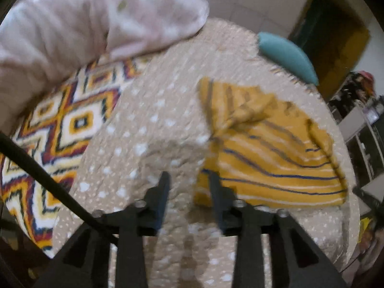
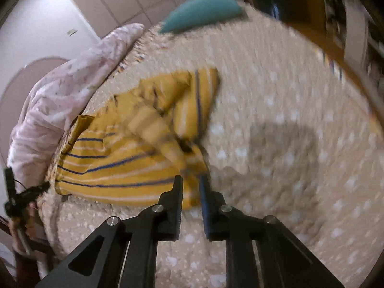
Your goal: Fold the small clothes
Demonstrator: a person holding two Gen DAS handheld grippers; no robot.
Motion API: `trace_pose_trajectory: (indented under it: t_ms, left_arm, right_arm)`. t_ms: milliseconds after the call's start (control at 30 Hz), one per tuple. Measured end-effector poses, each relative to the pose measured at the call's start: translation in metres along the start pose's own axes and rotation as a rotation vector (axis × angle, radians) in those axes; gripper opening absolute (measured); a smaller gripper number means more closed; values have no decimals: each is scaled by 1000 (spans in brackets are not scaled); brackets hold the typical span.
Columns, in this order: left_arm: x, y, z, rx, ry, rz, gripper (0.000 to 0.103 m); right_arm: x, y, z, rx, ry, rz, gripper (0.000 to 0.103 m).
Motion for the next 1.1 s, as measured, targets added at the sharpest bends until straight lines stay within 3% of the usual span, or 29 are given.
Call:
trace_pose_trajectory:
  t_ms: [33, 133, 333, 433, 533, 600, 667, 767, 867, 1000, 1100]
  left_arm:
    - [-8, 5, 0, -35, 1, -22, 54]
    - [-37, 4, -6, -114, -22, -81, 63]
    - [-66, -44, -31, -98, -61, -35, 63]
    - [-62, -52, -43, -136, -58, -44, 64]
    - [-62, -50, -47, -166, -57, -56, 68]
    - [-63, -53, -50, -170, -63, -55, 70]
    - [-63, -53, -49, -174, -63, -72, 72]
    - [-59, -52, -49, -179, -35, -120, 74]
    - [-54, -49, -50, -187, -4, -159, 74]
    - [-47, -22, -61, -255, 25, -195, 74]
    - [-49, 7, -70, -337, -24, -205, 74]
  right_arm:
    - [12, -4, 5, -2, 22, 15, 15]
    - [46, -32, 17, 32, 79, 58, 15]
    - [85, -130, 44, 138, 159, 39, 15]
    - [60, -156, 71, 125, 130, -73, 10]
    - [10, -150, 104, 27, -41, -171, 6]
    - [-20, -142, 112, 7, -163, -156, 2]
    - [-22, -135, 118, 14, -185, -145, 2]
    - [20, -118, 122, -13, -50, -192, 9]
    - [69, -116, 114, 0, 66, -153, 11]
    - [139, -143, 83, 129, 204, -29, 11]
    - [185, -176, 52, 224, 308, 18, 10]
Point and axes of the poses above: each gripper's, at about its wrist camera, not at the fingertips, and y roughly against the way its jaws point, x to its left, z to its top, the point moved 5 cm from there along -y, roughly the way its jaws point, and after that the axes turned 11 degrees about z, right-handed, at the moved point
